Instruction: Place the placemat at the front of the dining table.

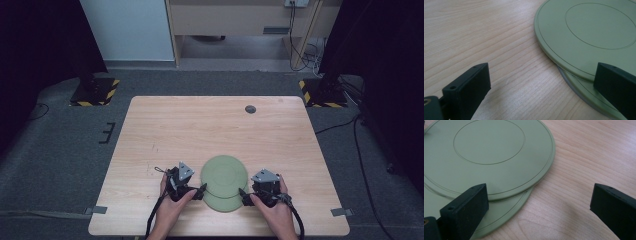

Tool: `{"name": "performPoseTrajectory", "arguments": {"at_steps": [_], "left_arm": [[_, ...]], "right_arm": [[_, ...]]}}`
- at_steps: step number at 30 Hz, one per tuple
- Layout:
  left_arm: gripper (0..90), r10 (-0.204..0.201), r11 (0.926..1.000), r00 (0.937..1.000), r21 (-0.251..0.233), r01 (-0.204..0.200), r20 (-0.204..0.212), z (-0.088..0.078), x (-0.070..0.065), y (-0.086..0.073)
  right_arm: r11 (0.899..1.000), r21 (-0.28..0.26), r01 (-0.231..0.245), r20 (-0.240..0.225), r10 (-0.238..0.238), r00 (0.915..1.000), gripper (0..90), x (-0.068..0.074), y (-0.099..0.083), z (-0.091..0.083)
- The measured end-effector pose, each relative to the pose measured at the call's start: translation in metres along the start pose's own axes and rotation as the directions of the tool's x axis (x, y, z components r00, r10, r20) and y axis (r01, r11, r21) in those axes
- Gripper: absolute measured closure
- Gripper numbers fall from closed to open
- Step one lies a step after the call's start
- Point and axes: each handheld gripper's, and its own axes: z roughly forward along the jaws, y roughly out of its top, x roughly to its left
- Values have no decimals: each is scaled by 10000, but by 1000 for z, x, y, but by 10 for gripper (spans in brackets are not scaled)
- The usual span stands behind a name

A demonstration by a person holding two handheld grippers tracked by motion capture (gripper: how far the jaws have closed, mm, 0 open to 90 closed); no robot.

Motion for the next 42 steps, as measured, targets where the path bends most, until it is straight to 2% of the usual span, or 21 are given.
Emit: {"name": "performPoseTrajectory", "arguments": {"at_steps": [7, 13, 22, 27, 42], "left_arm": [[7, 13, 10000, 10000, -29, -14, -39, 1, 0, 1], [26, 54, 10000, 10000, -66, -54, 51, -3, 0, 1], [27, 109, 9999, 9999, 8, -109, 77, -1, -2, 1], [5, -14, 10000, 10000, 9, 14, 34, 1, -1, 1], [8, -166, 9999, 9998, -8, 166, 50, 4, 1, 3]], "right_arm": [[10000, -21, -89, 132, 89, 9999, 11, -2, 1, 2], [9999, -102, -34, 109, 35, 9999, 57, -1, 0, -1], [9999, -87, -132, 156, 134, 9998, 52, -3, -2, -1], [9998, -58, -178, 252, 179, 9995, 21, -4, 0, 2], [9993, -187, -315, 470, 324, 9984, 20, -6, 1, 5]]}}
